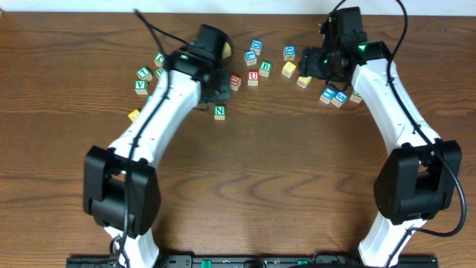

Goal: Spell out NEURIPS
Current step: 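Carry the red E block and set it right of the green N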

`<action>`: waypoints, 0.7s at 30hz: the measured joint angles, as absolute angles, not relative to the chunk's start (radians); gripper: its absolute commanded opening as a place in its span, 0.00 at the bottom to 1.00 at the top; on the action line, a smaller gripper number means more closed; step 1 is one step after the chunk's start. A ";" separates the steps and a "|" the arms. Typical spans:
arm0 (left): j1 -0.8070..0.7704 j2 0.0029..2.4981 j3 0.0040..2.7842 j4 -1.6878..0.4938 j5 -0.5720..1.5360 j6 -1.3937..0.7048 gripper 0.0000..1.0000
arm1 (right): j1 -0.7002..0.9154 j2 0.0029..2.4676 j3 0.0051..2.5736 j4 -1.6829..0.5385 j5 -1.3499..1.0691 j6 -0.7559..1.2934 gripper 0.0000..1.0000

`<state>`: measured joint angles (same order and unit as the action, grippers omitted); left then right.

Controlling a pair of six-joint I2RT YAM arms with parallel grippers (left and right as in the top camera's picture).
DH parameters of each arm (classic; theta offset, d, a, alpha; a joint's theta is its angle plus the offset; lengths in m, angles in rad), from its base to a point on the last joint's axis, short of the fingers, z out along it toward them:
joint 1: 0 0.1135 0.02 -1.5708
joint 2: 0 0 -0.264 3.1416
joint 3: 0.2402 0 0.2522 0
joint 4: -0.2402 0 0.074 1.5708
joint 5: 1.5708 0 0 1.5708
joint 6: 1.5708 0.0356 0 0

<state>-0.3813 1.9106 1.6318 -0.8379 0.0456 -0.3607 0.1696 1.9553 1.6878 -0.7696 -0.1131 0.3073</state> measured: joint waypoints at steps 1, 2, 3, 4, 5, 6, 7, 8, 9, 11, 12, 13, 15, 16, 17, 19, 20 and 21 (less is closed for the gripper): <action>-0.399 1.918 1.631 -0.838 0.052 -0.368 0.29 | 0.165 1.955 1.688 -0.770 -0.118 0.307 0.70; -0.414 1.925 1.632 -0.836 0.056 -0.372 0.29 | 0.160 1.955 1.688 -0.772 -0.121 0.307 0.69; -0.428 1.936 1.632 -0.834 0.060 -0.375 0.29 | 0.159 1.955 1.688 -0.774 -0.124 0.307 0.69; -0.442 1.948 1.632 -0.828 0.063 -0.380 0.29 | 0.158 1.955 1.688 -0.776 -0.127 0.307 0.69; -0.453 1.960 1.632 -0.822 0.066 -0.383 0.29 | 0.159 1.955 1.688 -0.776 -0.130 0.307 0.69; -0.471 1.991 1.632 -0.810 0.073 -0.389 0.29 | 0.159 1.955 1.688 -0.778 -0.136 0.307 0.69; -0.479 2.009 1.632 -0.807 0.075 -0.392 0.29 | 0.159 1.955 1.688 -0.778 -0.138 0.307 0.69; -0.484 2.026 1.632 -0.799 0.075 -0.393 0.29 | 0.159 1.955 1.688 -0.778 -0.139 0.307 0.69; -0.488 2.046 1.632 -0.794 0.076 -0.394 0.29 | 0.159 1.955 1.688 -0.778 -0.139 0.307 0.69; -0.493 2.087 1.631 -0.793 0.077 -0.401 0.29 | 0.159 1.955 1.688 -0.780 -0.141 0.307 0.69; -0.494 2.102 1.631 -0.793 0.077 -0.405 0.29 | 0.159 1.955 1.688 -0.781 -0.142 0.307 0.69; -0.494 2.114 1.631 -0.793 0.077 -0.408 0.29 | 0.159 1.955 1.688 -0.783 -0.142 0.307 0.70; -0.494 2.136 1.631 -0.790 0.076 -0.416 0.29 | 0.159 1.955 1.688 -0.786 -0.142 0.307 0.70; -0.494 2.141 1.631 -0.785 0.076 -0.417 0.29 | 0.159 1.955 1.688 -0.788 -0.142 0.307 0.70; -0.494 2.144 1.631 -0.780 0.075 -0.419 0.29 | 0.159 1.955 1.688 -0.789 -0.142 0.307 0.70; -0.494 2.145 1.631 -0.772 0.071 -0.420 0.29 | 0.159 1.955 1.688 -0.789 -0.142 0.307 0.71; -0.494 2.145 1.631 -0.770 0.067 -0.420 0.29 | 0.159 1.955 1.688 -0.789 -0.142 0.307 0.71; -0.494 2.145 1.631 -0.768 0.064 -0.420 0.29 | 0.159 1.955 1.688 -0.791 -0.142 0.307 0.71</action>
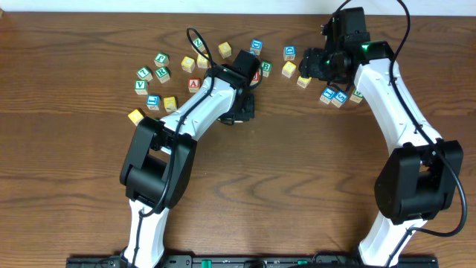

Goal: Spell out NEURIPS
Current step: 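Carry the red E block and set it right of the green N, then open the left gripper and raise the left arm back left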

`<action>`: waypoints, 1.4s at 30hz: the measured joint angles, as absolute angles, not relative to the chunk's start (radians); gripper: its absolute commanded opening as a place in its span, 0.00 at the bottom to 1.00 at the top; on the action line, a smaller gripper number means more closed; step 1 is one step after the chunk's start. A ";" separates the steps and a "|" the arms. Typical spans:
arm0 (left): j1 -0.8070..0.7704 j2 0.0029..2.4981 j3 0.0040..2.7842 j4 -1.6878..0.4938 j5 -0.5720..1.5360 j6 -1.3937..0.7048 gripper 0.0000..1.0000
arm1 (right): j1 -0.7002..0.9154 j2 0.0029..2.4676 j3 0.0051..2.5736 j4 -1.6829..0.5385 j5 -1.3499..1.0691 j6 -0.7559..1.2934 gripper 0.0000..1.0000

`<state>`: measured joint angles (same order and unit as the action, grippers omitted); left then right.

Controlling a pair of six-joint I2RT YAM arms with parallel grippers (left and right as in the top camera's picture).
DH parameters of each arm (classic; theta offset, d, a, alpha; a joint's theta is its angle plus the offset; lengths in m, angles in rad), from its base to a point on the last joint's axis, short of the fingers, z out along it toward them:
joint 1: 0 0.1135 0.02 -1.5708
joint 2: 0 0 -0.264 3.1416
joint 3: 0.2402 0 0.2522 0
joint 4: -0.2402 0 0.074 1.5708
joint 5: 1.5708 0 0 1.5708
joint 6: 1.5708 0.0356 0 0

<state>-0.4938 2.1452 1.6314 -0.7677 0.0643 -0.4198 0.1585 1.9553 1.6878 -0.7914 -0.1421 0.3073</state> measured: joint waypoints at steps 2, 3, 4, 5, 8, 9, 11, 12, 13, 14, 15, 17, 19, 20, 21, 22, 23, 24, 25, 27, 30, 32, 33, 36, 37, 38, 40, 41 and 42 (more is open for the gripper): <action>-0.494 2.146 1.631 -0.765 0.058 -0.420 0.29 | 0.159 1.955 1.688 -0.794 -0.142 0.307 0.71; -0.494 2.147 1.631 -0.765 0.052 -0.420 0.30 | 0.159 1.955 1.688 -0.794 -0.142 0.307 0.71; -0.494 2.149 1.631 -0.765 0.045 -0.420 0.31 | 0.159 1.955 1.688 -0.797 -0.142 0.307 0.71; -0.494 2.150 1.631 -0.760 0.038 -0.420 0.34 | 0.159 1.955 1.688 -0.797 -0.142 0.307 0.72; -0.494 2.154 1.631 -0.738 0.017 -0.423 0.35 | 0.159 1.955 1.688 -0.801 -0.142 0.307 0.72; -0.494 2.154 1.629 -0.725 0.015 -0.422 0.35 | 0.159 1.955 1.688 -0.801 -0.142 0.307 0.73; -0.494 2.154 1.627 -0.705 0.011 -0.422 0.35 | 0.159 1.955 1.688 -0.801 -0.142 0.307 0.73; -0.494 2.154 1.626 -0.700 0.009 -0.422 0.35 | 0.159 1.955 1.688 -0.801 -0.142 0.307 0.73; -0.494 2.154 1.625 -0.696 0.007 -0.423 0.35 | 0.159 1.955 1.688 -0.802 -0.142 0.307 0.73; -0.494 2.154 1.623 -0.695 0.007 -0.422 0.35 | 0.159 1.955 1.688 -0.802 -0.142 0.307 0.73; -0.494 2.154 1.621 -0.693 0.004 -0.422 0.35 | 0.159 1.955 1.688 -0.804 -0.142 0.307 0.73; -0.494 2.154 1.617 -0.691 0.001 -0.423 0.35 | 0.159 1.955 1.688 -0.805 -0.142 0.307 0.73; -0.494 2.154 1.610 -0.691 0.001 -0.422 0.35 | 0.159 1.955 1.688 -0.805 -0.142 0.307 0.73; -0.494 2.154 1.608 -0.690 0.001 -0.423 0.35 | 0.159 1.955 1.688 -0.805 -0.142 0.307 0.73; -0.494 2.154 1.607 -0.690 0.001 -0.422 0.35 | 0.159 1.955 1.688 -0.806 -0.142 0.307 0.73; -0.494 2.154 1.607 -0.688 0.001 -0.422 0.35 | 0.159 1.955 1.688 -0.807 -0.142 0.307 0.73; -0.494 2.154 1.607 -0.687 0.001 -0.423 0.35 | 0.159 1.955 1.688 -0.807 -0.142 0.307 0.73; -0.494 2.154 1.607 -0.685 0.001 -0.422 0.35 | 0.159 1.955 1.688 -0.808 -0.142 0.307 0.73; -0.494 2.154 1.607 -0.684 0.000 -0.422 0.35 | 0.159 1.955 1.688 -0.809 -0.142 0.307 0.73; -0.494 2.154 1.607 -0.683 0.001 -0.422 0.35 | 0.159 1.955 1.688 -0.814 -0.142 0.307 0.73; -0.494 2.154 1.607 -0.687 0.001 -0.422 0.35 | 0.159 1.955 1.688 -0.819 -0.142 0.307 0.73; -0.494 2.154 1.607 -0.694 0.001 -0.423 0.35 | 0.159 1.955 1.688 -0.819 -0.142 0.307 0.73; -0.494 2.154 1.607 -0.699 0.001 -0.423 0.35 | 0.159 1.955 1.688 -0.820 -0.142 0.307 0.73; -0.494 2.154 1.607 -0.704 0.001 -0.430 0.35 | 0.159 1.955 1.688 -0.820 -0.142 0.307 0.73; -0.494 2.154 1.607 -0.705 0.001 -0.431 0.35 | 0.159 1.955 1.688 -0.820 -0.142 0.307 0.73; -0.494 2.154 1.607 -0.707 0.001 -0.434 0.35 | 0.159 1.955 1.688 -0.820 -0.142 0.307 0.73; -0.494 2.154 1.607 -0.712 0.001 -0.439 0.35 | 0.159 1.955 1.688 -0.820 -0.142 0.307 0.73; -0.494 2.154 1.607 -0.715 0.001 -0.442 0.35 | 0.159 1.955 1.688 -0.820 -0.142 0.307 0.73; -0.494 2.154 1.607 -0.720 0.001 -0.444 0.35 | 0.159 1.955 1.688 -0.820 -0.142 0.307 0.73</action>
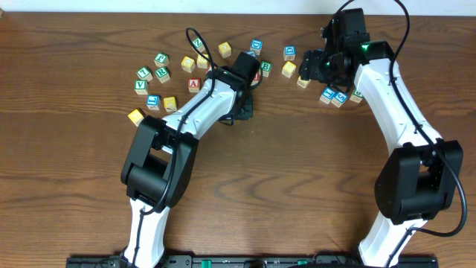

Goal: Spell out NEURIPS
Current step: 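Open the left gripper and raise the left arm back left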

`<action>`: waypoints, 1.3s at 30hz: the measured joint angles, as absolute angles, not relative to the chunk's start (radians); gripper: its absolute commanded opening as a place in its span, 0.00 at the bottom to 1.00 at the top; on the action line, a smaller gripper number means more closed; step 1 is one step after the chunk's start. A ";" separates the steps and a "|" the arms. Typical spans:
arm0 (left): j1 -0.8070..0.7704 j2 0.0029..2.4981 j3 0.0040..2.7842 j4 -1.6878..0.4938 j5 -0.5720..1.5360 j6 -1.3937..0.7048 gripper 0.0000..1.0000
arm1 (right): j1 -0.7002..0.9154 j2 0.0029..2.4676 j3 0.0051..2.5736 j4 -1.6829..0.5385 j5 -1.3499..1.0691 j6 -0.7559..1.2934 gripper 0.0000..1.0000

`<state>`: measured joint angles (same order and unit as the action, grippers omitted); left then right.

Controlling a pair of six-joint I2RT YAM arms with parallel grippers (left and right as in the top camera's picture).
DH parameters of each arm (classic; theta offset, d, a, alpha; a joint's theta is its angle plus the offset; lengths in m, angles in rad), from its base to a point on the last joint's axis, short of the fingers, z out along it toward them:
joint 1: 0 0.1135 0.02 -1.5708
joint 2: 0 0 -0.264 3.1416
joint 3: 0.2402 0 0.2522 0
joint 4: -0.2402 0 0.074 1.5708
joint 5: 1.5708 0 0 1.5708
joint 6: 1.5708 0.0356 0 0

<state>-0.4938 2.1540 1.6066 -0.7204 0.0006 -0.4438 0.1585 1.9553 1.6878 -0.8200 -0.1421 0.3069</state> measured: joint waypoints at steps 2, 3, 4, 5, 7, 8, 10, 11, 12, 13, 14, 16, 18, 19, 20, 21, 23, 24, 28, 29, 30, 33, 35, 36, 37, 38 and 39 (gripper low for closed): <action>-0.494 2.154 1.607 -0.731 0.001 -0.451 0.34 | 0.159 1.955 1.688 -0.820 -0.142 0.307 0.73; -0.494 2.154 1.607 -0.735 0.001 -0.456 0.35 | 0.159 1.955 1.688 -0.821 -0.142 0.307 0.73; -0.494 2.154 1.607 -0.736 0.001 -0.461 0.34 | 0.159 1.955 1.688 -0.821 -0.142 0.307 0.73; -0.494 2.154 1.607 -0.736 0.001 -0.467 0.35 | 0.159 1.955 1.688 -0.821 -0.142 0.307 0.73; -0.494 2.154 1.607 -0.736 0.001 -0.472 0.34 | 0.159 1.955 1.688 -0.822 -0.142 0.307 0.73; -0.494 2.154 1.607 -0.736 0.001 -0.475 0.35 | 0.159 1.955 1.688 -0.822 -0.142 0.307 0.73; -0.494 2.154 1.607 -0.736 0.001 -0.475 0.36 | 0.159 1.955 1.688 -0.822 -0.142 0.307 0.72; -0.494 2.154 1.607 -0.736 0.001 -0.475 0.40 | 0.159 1.955 1.688 -0.822 -0.142 0.307 0.72; -0.494 2.154 1.607 -0.736 0.001 -0.474 0.41 | 0.159 1.955 1.688 -0.822 -0.142 0.307 0.72; -0.494 2.154 1.607 -0.736 0.001 -0.476 0.41 | 0.159 1.955 1.688 -0.822 -0.142 0.307 0.72; -0.494 2.154 1.607 -0.737 0.000 -0.477 0.42 | 0.159 1.955 1.688 -0.822 -0.142 0.307 0.72; -0.494 2.154 1.607 -0.741 0.001 -0.478 0.45 | 0.159 1.955 1.688 -0.822 -0.142 0.307 0.72; -0.494 2.153 1.607 -0.746 0.000 -0.478 0.46 | 0.159 1.955 1.688 -0.822 -0.142 0.307 0.72; -0.494 2.152 1.607 -0.748 0.001 -0.479 0.46 | 0.159 1.955 1.688 -0.822 -0.142 0.307 0.72; -0.494 2.151 1.607 -0.750 0.001 -0.479 0.46 | 0.159 1.955 1.688 -0.822 -0.142 0.307 0.72; -0.494 2.148 1.607 -0.751 0.001 -0.479 0.46 | 0.159 1.955 1.688 -0.822 -0.142 0.307 0.72; -0.494 2.136 1.607 -0.754 0.001 -0.479 0.45 | 0.159 1.955 1.688 -0.822 -0.142 0.307 0.72; -0.494 2.128 1.607 -0.757 0.001 -0.479 0.46 | 0.159 1.955 1.688 -0.822 -0.142 0.307 0.72; -0.494 2.075 1.607 -0.770 0.001 -0.478 0.45 | 0.159 1.955 1.688 -0.822 -0.142 0.307 0.72; -0.494 2.057 1.607 -0.774 0.001 -0.478 0.45 | 0.159 1.955 1.688 -0.822 -0.142 0.307 0.72; -0.494 2.038 1.607 -0.780 0.001 -0.478 0.45 | 0.159 1.955 1.688 -0.822 -0.142 0.307 0.72; -0.494 1.970 1.607 -0.792 0.000 -0.471 0.46 | 0.159 1.955 1.688 -0.822 -0.142 0.307 0.72; -0.493 1.913 1.607 -0.807 0.001 -0.463 0.46 | 0.159 1.955 1.688 -0.822 -0.142 0.307 0.72; -0.492 1.892 1.607 -0.812 0.001 -0.458 0.46 | 0.159 1.955 1.688 -0.822 -0.142 0.307 0.72; -0.490 1.862 1.607 -0.817 0.001 -0.448 0.46 | 0.159 1.955 1.688 -0.822 -0.142 0.307 0.72; -0.487 1.830 1.607 -0.823 0.001 -0.439 0.46 | 0.159 1.955 1.688 -0.823 -0.142 0.307 0.73; -0.483 1.802 1.607 -0.830 0.001 -0.430 0.46 | 0.159 1.955 1.688 -0.823 -0.142 0.307 0.73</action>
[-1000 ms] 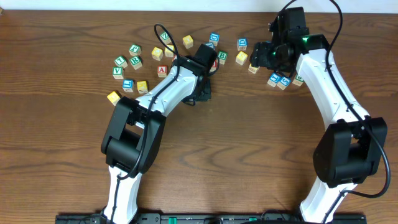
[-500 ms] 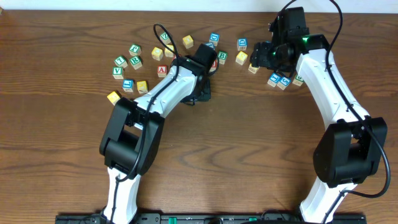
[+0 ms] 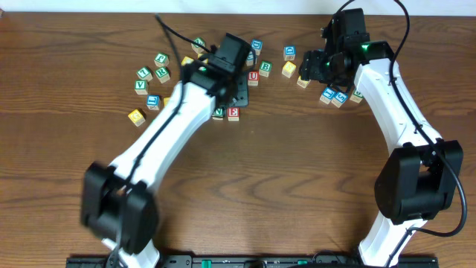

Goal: Spell out NEURIPS
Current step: 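Open the left gripper and raise the left arm back left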

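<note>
A green N block (image 3: pixel 218 113) and a red E block (image 3: pixel 233 114) lie side by side on the table, E to the right of N. My left gripper (image 3: pixel 240 92) hovers just behind the E, apart from it and holding nothing. A red U block (image 3: pixel 253 77) sits right of that gripper. My right gripper (image 3: pixel 311 67) stays at the back right among loose blocks; its jaws are too dark to read.
Loose letter blocks are scattered at the back: a left cluster (image 3: pixel 152 78), a green B block (image 3: pixel 265 68), blue blocks (image 3: pixel 256 46), yellow blocks (image 3: pixel 288 69), and a group (image 3: pixel 338 96) beside the right arm. The left arm hides some blocks.
The left gripper was low on the spot right of N. It has now drawn back toward the far side, and the red E block lies uncovered beside N. The right arm stayed put.
N lay alone in front while the left gripper was at a red block beside U. That block was then gone from its place and the gripper was low, right of N, and stayed there. Now the E rests next to N, let go.
</note>
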`<action>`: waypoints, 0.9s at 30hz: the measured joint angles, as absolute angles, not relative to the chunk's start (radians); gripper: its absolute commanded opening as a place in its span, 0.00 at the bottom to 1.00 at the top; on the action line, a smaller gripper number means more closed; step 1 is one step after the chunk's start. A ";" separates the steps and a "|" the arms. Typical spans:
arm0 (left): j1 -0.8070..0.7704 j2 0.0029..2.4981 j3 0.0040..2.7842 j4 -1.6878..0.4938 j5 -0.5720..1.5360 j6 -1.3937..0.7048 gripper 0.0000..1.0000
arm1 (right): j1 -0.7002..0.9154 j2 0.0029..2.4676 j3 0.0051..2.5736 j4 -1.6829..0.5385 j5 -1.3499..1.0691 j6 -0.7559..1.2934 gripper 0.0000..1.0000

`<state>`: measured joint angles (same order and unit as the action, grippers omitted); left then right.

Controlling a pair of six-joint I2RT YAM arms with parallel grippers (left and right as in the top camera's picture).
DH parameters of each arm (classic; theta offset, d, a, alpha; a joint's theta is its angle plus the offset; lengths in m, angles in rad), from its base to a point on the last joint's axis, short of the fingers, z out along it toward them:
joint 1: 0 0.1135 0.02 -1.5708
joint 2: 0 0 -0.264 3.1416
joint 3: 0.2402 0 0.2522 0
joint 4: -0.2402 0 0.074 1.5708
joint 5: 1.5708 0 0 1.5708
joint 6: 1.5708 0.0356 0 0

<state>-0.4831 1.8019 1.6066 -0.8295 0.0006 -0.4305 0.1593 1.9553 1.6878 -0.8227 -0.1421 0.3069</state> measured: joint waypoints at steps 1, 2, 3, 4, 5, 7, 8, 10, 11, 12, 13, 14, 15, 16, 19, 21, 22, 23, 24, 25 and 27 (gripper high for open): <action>-0.475 1.767 1.607 -0.838 0.001 -0.419 0.46 | 0.160 1.955 1.688 -0.823 -0.142 0.307 0.73; -0.466 1.738 1.607 -0.846 0.000 -0.413 0.45 | 0.160 1.955 1.688 -0.823 -0.142 0.307 0.75; -0.457 1.713 1.607 -0.852 -0.001 -0.408 0.46 | 0.161 1.955 1.688 -0.823 -0.142 0.307 0.75; -0.445 1.686 1.607 -0.859 -0.004 -0.402 0.46 | 0.161 1.955 1.688 -0.823 -0.142 0.307 0.77; -0.431 1.661 1.607 -0.868 -0.007 -0.397 0.46 | 0.162 1.955 1.688 -0.823 -0.142 0.307 0.77; -0.400 1.620 1.607 -0.882 -0.012 -0.392 0.46 | 0.165 1.955 1.688 -0.823 -0.142 0.307 0.78; -0.385 1.605 1.607 -0.890 -0.015 -0.390 0.46 | 0.168 1.955 1.688 -0.823 -0.142 0.307 0.79; -0.345 1.583 1.607 -0.910 -0.020 -0.387 0.46 | 0.176 1.955 1.688 -0.824 -0.142 0.307 0.81; -0.329 1.578 1.607 -0.917 -0.023 -0.386 0.46 | 0.181 1.955 1.688 -0.825 -0.142 0.307 0.81; -0.309 1.576 1.607 -0.926 -0.025 -0.384 0.45 | 0.186 1.955 1.688 -0.825 -0.142 0.307 0.82; -0.292 1.576 1.607 -0.936 -0.027 -0.382 0.45 | 0.191 1.955 1.688 -0.825 -0.142 0.307 0.82; -0.269 1.576 1.607 -0.945 -0.030 -0.377 0.46 | 0.192 1.955 1.688 -0.825 -0.142 0.307 0.82; -0.254 1.576 1.607 -0.950 -0.030 -0.374 0.46 | 0.196 1.955 1.688 -0.825 -0.142 0.307 0.83; -0.242 1.576 1.607 -0.955 -0.030 -0.371 0.45 | 0.199 1.955 1.688 -0.824 -0.142 0.307 0.83; -0.196 1.576 1.607 -0.964 -0.030 -0.365 0.46 | 0.207 1.955 1.688 -0.824 -0.142 0.307 0.83; -0.171 1.576 1.607 -0.964 -0.030 -0.362 0.45 | 0.210 1.955 1.688 -0.823 -0.142 0.307 0.83; -0.161 1.576 1.607 -0.964 -0.030 -0.361 0.46 | 0.213 1.955 1.688 -0.823 -0.142 0.307 0.83; -0.150 1.576 1.607 -0.964 -0.030 -0.358 0.45 | 0.214 1.955 1.688 -0.823 -0.142 0.307 0.83; -0.142 1.576 1.607 -0.964 -0.030 -0.356 0.46 | 0.215 1.955 1.688 -0.823 -0.142 0.307 0.83; -0.132 1.576 1.607 -0.964 -0.030 -0.349 0.46 | 0.215 1.955 1.688 -0.823 -0.142 0.307 0.83; -0.118 1.576 1.607 -0.964 -0.030 -0.339 0.45 | 0.215 1.955 1.688 -0.823 -0.142 0.307 0.83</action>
